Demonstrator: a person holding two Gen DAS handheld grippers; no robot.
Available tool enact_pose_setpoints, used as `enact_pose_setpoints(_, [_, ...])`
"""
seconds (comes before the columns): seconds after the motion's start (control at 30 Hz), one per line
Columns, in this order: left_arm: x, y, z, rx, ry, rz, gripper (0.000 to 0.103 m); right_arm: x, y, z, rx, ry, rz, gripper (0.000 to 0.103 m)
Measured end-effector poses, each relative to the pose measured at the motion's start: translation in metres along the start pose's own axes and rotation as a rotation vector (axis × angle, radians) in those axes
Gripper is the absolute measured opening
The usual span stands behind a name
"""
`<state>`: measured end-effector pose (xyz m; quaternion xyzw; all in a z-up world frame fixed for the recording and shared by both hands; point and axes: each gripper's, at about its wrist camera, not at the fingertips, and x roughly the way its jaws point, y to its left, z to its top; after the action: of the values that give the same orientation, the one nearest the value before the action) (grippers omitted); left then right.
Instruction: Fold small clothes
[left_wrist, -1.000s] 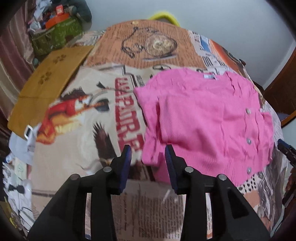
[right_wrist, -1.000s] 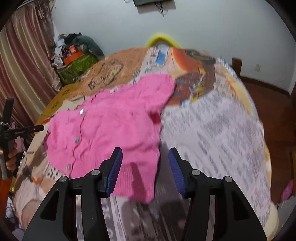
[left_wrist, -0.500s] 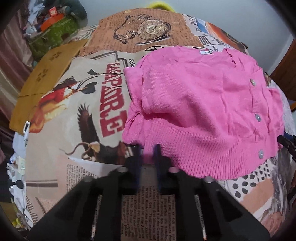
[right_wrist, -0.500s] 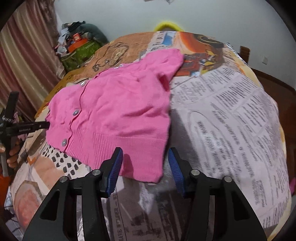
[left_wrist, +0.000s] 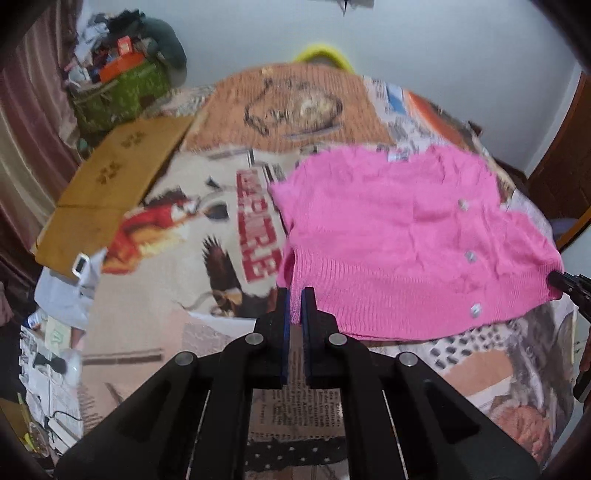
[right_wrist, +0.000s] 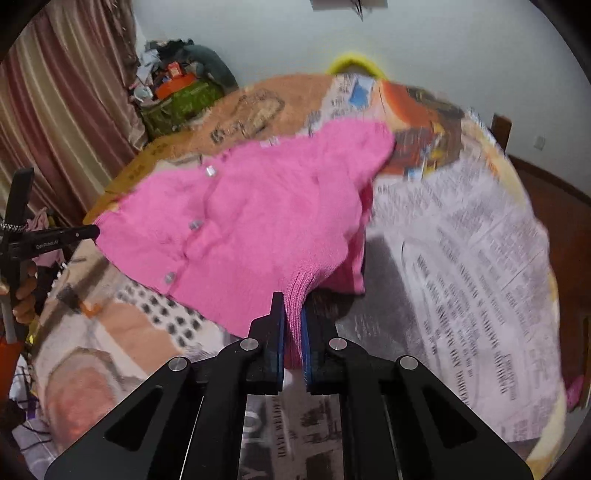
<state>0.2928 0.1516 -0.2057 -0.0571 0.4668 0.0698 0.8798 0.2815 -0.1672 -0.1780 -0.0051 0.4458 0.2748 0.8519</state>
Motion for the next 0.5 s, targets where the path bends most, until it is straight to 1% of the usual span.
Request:
enact_pose_setpoints(0.1, [-0.016, 0.0, 0.013, 0.004, -0.049, 0.002, 0.005, -0.017, 0.006, 0.014, -0.004, -0.058, 0.004, 0.007])
enact_pose_setpoints(0.17, [-0.024, 0.0, 0.025, 0.007, -0.082, 0.004, 0.005, -0.024, 0.01, 0.024, -0.014, -0.08, 0.017, 0.007])
enact_pose_setpoints(0.23, [-0.03, 0.001, 0.042, -0.004, -0.107, -0.005, 0.005, -0.028, 0.012, 0.036, -0.034, -0.108, 0.01, 0.007])
enact_pose_setpoints(0.3, [-0.031, 0.001, 0.057, -0.018, -0.125, -0.015, 0.005, -0.03, 0.015, 0.05, -0.049, -0.133, 0.004, 0.007])
enact_pose_setpoints(0.4, [-0.025, -0.002, 0.08, -0.019, -0.148, 0.001, 0.005, -0.029, 0.016, 0.07, -0.065, -0.166, -0.009, 0.007])
enact_pose_setpoints(0.5, [-0.014, -0.005, 0.1, -0.021, -0.154, 0.009, 0.005, -0.027, 0.011, 0.087, -0.064, -0.192, -0.021, 0.007])
